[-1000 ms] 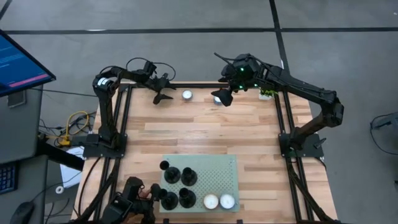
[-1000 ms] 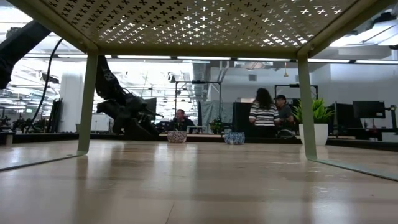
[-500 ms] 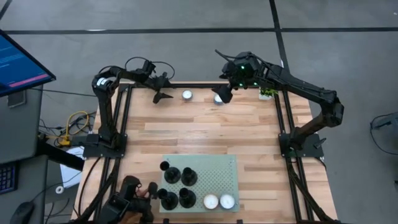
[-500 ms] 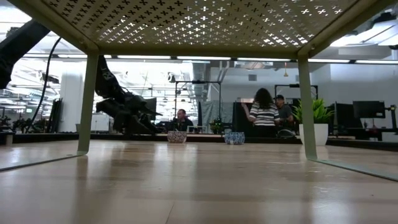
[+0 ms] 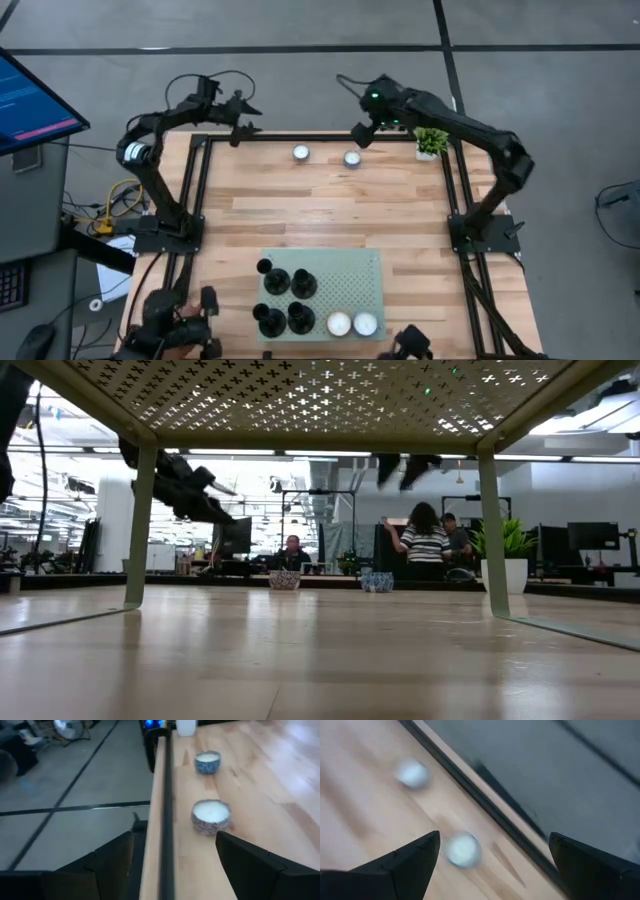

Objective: Stock candles on shelf
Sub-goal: Put the blue scented candle on the shelf

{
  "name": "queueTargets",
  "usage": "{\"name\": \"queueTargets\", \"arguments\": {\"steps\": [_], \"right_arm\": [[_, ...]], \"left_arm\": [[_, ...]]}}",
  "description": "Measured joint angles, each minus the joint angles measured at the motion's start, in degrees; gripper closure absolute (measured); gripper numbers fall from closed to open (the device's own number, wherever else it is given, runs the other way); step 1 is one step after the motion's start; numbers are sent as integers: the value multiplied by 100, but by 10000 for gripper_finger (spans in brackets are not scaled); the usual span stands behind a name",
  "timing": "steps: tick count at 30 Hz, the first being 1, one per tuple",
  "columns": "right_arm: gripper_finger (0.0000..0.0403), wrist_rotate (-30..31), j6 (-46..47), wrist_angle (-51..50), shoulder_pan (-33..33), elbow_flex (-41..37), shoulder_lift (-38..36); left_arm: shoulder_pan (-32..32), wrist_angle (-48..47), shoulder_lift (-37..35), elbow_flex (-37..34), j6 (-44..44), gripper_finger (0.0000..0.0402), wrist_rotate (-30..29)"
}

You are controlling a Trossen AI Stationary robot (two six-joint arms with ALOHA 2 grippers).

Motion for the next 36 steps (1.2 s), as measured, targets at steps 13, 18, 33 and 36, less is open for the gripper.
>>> {"name": "queueTargets", "arguments": {"steps": [13, 18, 33, 36], "right_arm": [[96, 40, -434, -746, -86, -72, 1034], [97, -125, -310, -608, -54, -439, 822], [97, -1444, 219, 2470, -511, -2747, -116], [97, -1361, 453, 3177, -605, -3217, -239]], "left_arm": [[-257, 62, -1289, -46, -926, 117, -332], [-287, 61, -1742, -48, -1454, 117, -364], [-342, 62, -2913, -44, -3113, 117, -329], [-340, 60, -3051, -44, -3391, 117, -347]]}}
